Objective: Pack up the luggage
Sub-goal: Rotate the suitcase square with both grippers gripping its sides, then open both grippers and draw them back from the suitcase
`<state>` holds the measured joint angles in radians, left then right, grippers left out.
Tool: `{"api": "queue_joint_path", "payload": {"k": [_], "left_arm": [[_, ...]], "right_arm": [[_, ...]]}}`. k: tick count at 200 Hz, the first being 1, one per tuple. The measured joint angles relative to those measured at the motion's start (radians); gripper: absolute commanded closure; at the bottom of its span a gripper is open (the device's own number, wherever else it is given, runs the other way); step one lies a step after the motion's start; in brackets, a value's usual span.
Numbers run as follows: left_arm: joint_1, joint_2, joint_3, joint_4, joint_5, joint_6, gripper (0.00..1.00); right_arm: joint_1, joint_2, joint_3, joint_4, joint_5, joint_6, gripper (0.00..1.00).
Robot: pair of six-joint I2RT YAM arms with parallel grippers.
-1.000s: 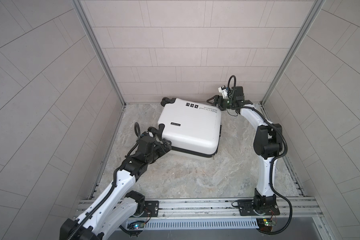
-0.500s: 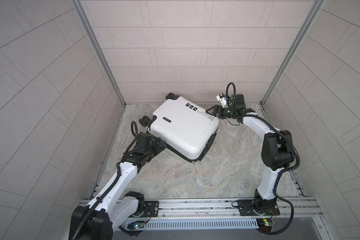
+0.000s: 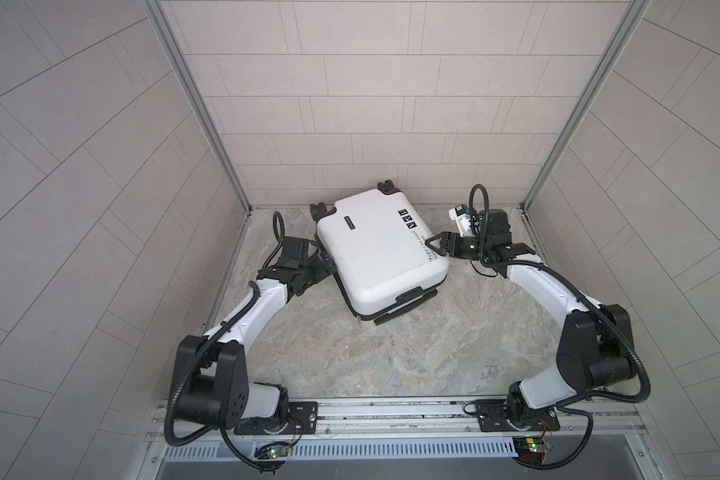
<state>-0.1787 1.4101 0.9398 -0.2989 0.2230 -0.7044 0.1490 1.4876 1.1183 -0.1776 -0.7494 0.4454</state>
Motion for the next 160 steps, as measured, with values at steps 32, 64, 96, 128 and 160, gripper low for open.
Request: {"api": "queue_joint_path", "payload": {"k": [32, 64, 96, 128, 160], "left_arm": [[0.005, 0.12, 0.098, 0.036, 0.048, 0.031, 0.01], [0.006, 0.212, 0.18, 0.067, 0.098, 0.048, 0.01], [0.008, 0.245, 0.229, 0.086, 0.122, 0.056, 0.02], [0.008, 0.202, 0.217, 0.096, 0.124, 0.089, 0.03], [-0.005, 0.02, 0.104, 0.101, 0.133, 0.152, 0.07]], "right_arm": [[0.005, -0.111, -0.068, -0.061, 0.071, -0.005, 0.26], [0.005, -0.149, -0.072, -0.122, 0.118, -0.008, 0.27], [0.0, -0.151, -0.061, -0.145, 0.13, -0.008, 0.27], [-0.01, -0.15, -0.053, -0.167, 0.12, -0.003, 0.27], [-0.023, -0.173, -0.048, -0.227, 0.117, -0.005, 0.27]]}}
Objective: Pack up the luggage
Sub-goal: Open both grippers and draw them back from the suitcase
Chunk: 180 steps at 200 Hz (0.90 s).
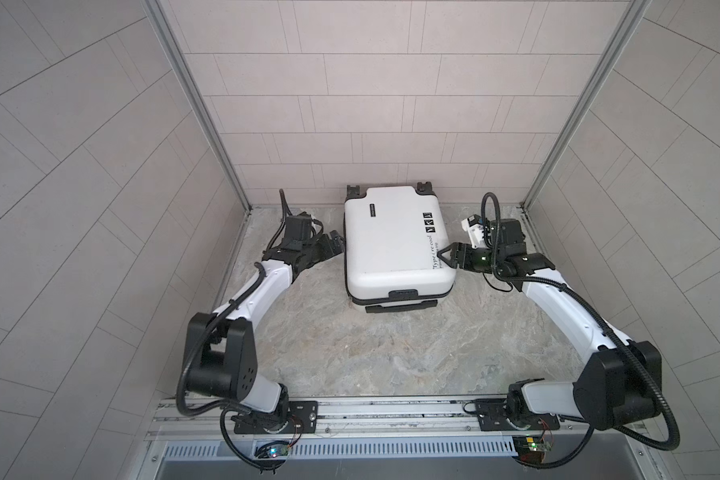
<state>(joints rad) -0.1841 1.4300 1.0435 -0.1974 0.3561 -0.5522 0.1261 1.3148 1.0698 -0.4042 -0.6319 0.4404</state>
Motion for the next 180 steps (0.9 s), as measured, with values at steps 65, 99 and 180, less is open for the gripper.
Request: {"api": "queue_joint_path", "payload": {"k": [65, 99, 180], "left_arm": [[-0.092, -0.41, -0.44, 0.091, -0.064, 0.023, 0.13], [-0.238, -0.517, -0.599, 0.141, -0.193, -0.023, 0.13], [-0.239, -0.325, -0.519, 0.186, -0.316, -0.081, 0.13]], "right_arm": [[-0.037, -0.199, -0.048, -0.14, 0.111, -0.024, 0.28], [-0.036, -0.304, -0.157, -0.159, 0.143, -0.021, 0.27], [0.002, -0.421, -0.364, -0.166, 0.145, 0.004, 0.25]]}}
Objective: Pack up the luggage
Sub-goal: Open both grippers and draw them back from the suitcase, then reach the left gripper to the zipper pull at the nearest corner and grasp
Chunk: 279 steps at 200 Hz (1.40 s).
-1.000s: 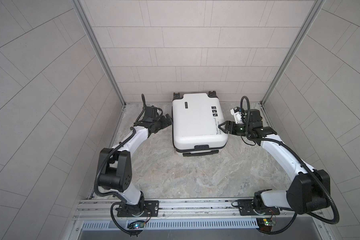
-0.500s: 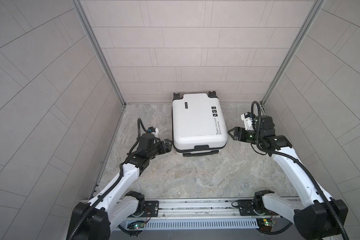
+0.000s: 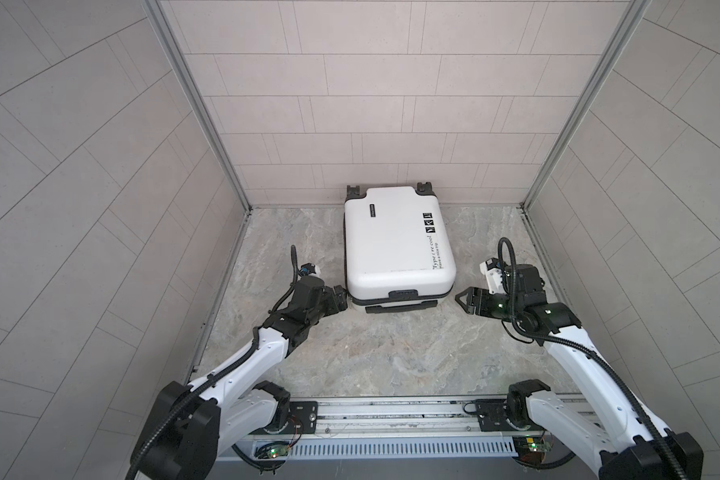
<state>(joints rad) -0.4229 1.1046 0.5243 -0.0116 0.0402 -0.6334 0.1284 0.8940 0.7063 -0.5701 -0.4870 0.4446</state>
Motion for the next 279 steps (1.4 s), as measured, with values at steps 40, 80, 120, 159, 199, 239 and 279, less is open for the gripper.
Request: {"api": "queue_joint_path", "payload": {"k": [40, 80, 120, 159, 199, 239, 279], "left_arm": [[-0.035, 0.122, 0.106, -0.019, -0.01, 0.044, 0.13], [-0.112, 0.221, 0.185, 0.012, 0.027, 0.076, 0.13], [-0.123, 0.223, 0.19, 0.038, 0.047, 0.092, 0.13], [-0.126, 0.098, 0.077, 0.083, 0.072, 0.119, 0.2], [-0.205, -0.035, -0.113, 0.164, 0.081, 0.156, 0.29], [-0.308, 0.05, -0.149, 0.28, 0.066, 0.196, 0.4], [-0.355, 0.165, -0.143, 0.371, 0.032, 0.212, 0.47]], "right_arm": [[0.0, -0.011, -0.002, -0.011, 0.022, -0.004, 0.25], [0.0, -0.011, -0.002, -0.018, 0.066, -0.019, 0.24], [0.0, -0.012, -0.001, -0.022, 0.091, -0.026, 0.23], [-0.003, -0.01, 0.004, -0.022, 0.091, -0.025, 0.24], [-0.003, 0.004, 0.027, -0.006, 0.079, -0.008, 0.24], [-0.003, 0.047, 0.028, 0.02, 0.039, 0.024, 0.26], [-0.003, 0.049, 0.028, 0.024, 0.023, 0.039, 0.25]]}}
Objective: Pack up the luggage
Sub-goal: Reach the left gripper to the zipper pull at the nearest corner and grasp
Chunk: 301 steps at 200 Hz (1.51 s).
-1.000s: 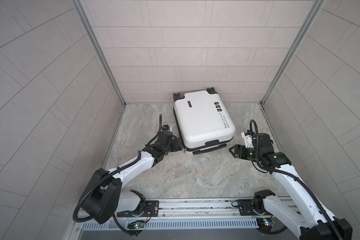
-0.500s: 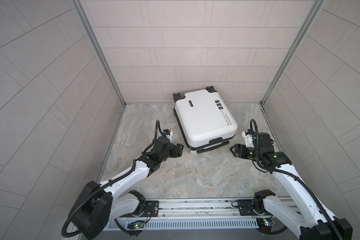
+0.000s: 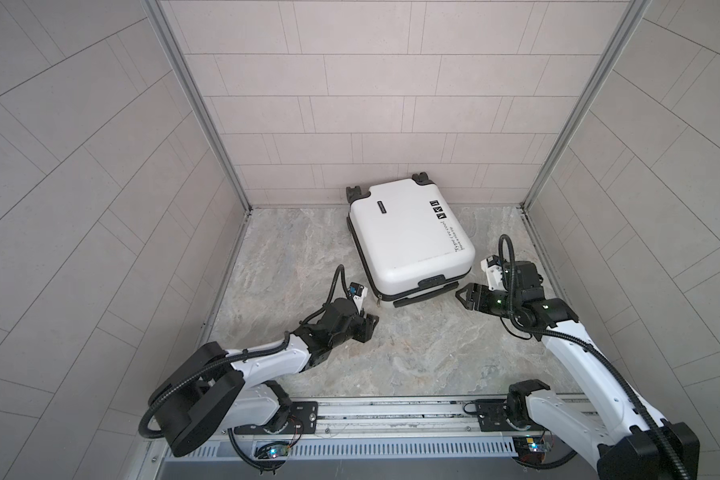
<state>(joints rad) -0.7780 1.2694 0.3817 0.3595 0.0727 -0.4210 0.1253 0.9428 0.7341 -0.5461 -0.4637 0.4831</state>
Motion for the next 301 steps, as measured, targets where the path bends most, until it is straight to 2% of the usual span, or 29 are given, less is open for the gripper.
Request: {"api": "queue_joint_path", "payload": {"k": [61, 108, 152, 210, 256, 301], "left_arm": [[-0.061, 0.061, 0.037, 0.101, -0.116, 0.014, 0.58], [-0.066, 0.113, 0.041, 0.186, -0.197, 0.014, 0.6], [-0.069, 0.176, 0.077, 0.231, -0.196, 0.017, 0.68], [-0.076, 0.197, 0.08, 0.233, -0.23, 0.024, 0.86], [-0.08, 0.195, 0.048, 0.305, -0.24, 0.039, 1.0], [-0.08, 0.163, 0.021, 0.326, -0.214, 0.05, 1.0]], "right_arm": [[0.0, -0.008, 0.0, -0.001, -0.002, 0.004, 0.25], [0.0, -0.008, 0.001, -0.005, -0.003, 0.003, 0.25], [0.0, -0.008, 0.003, -0.005, -0.003, 0.004, 0.25], [0.0, -0.008, 0.003, -0.005, -0.003, 0.004, 0.26], [0.0, -0.008, 0.003, -0.005, -0.003, 0.004, 0.26], [0.0, -0.008, 0.003, -0.007, -0.002, 0.004, 0.26]]}}
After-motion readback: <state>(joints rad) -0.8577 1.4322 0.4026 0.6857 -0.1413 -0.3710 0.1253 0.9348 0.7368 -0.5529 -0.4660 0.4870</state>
